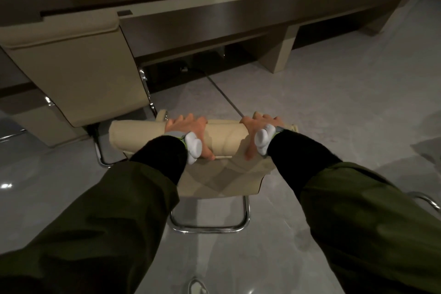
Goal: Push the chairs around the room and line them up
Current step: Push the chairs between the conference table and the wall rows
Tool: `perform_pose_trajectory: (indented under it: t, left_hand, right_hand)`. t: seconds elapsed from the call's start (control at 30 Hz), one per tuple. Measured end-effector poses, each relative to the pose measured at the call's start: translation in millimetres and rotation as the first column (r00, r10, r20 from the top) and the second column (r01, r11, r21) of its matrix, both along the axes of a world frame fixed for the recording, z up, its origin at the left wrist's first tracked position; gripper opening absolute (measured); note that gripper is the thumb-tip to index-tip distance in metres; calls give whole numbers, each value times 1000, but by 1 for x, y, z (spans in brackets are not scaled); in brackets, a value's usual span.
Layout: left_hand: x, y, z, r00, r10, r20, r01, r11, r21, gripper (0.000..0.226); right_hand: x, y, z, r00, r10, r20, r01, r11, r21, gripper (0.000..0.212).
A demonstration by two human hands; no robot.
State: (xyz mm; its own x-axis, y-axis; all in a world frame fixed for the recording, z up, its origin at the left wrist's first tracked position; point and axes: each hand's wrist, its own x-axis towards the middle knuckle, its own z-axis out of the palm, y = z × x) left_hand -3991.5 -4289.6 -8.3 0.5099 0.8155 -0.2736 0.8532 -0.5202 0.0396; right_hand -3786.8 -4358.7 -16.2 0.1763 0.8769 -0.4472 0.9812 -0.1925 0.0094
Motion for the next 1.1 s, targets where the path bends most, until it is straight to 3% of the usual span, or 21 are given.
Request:
perform_pose_trajectory:
  t: [0.1,0.23,0.33,0.4,0.57,0.7,0.87,0.97,1.1]
  left_hand:
    - [0,35,1,999,-14,-48,15,1000,21,100]
    - [-1,85,11,996,-36,-81,38,999,24,101]
    - [-1,106,7,997,-37,-70,40,998,41,98]
    - [2,113,1,998,-42,-45,45,998,54,96]
    - [23,139,-5,999,-20,36,19,1000,20,93]
    - [42,162,-5,999,-4,47,4,1000,10,89]
    - [69,198,-5,998,37,47,-38,999,23,89]
    - [87,219,-3,997,65,30,-67,997,38,90]
    - [118,248,-2,993,117,-33,-115,992,60,97]
  right_hand:
    - [-5,33,6,997,39,65,-44,996,77,83]
    - [-9,83,10,998,1,-61,0,1000,11,71]
    - [-13,101,5,997,11,76,-12,1000,9,98]
    - [-8,105,5,993,32,113,-39,998,57,105]
    - [17,128,19,995,37,93,-43,997,69,95]
    - [38,157,17,997,47,63,-50,997,55,97]
    - [67,205,9,989,102,108,-115,986,123,89]
    - [86,238,6,989,139,50,-144,983,112,81]
    - [124,278,5,989,148,-1,-147,984,103,94]
